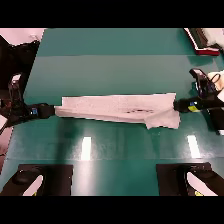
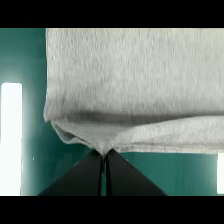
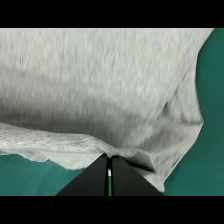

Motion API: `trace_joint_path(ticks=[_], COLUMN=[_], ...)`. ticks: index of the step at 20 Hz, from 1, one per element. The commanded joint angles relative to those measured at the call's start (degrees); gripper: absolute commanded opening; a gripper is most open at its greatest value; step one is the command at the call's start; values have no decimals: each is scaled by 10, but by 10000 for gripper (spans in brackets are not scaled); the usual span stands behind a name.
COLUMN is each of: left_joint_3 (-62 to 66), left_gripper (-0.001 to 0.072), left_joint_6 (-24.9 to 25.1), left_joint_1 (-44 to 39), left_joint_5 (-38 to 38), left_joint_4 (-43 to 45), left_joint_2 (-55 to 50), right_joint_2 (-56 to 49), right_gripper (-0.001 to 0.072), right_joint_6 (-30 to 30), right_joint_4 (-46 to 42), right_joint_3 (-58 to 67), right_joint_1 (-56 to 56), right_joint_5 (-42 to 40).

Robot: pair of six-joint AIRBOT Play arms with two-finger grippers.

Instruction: Fold the shirts.

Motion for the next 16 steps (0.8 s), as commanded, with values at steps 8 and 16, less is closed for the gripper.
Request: trace_joint_path(ticks=[8,16], left_joint_3=[0,0], left_gripper=[22,202], left_joint_6=[-35,-85], left_joint_1=[1,2], left_joint_5=[166,254], left_joint_4=[14,23], left_joint_2=[-148,-176], right_joint_2=[-148,-196], right_gripper=[14,45], right_joint_6=[-3,-3], right_joint_4=[1,6], right_joint_3=[107,107], right_joint_1=[0,-3], right_joint_5=[-110,-141])
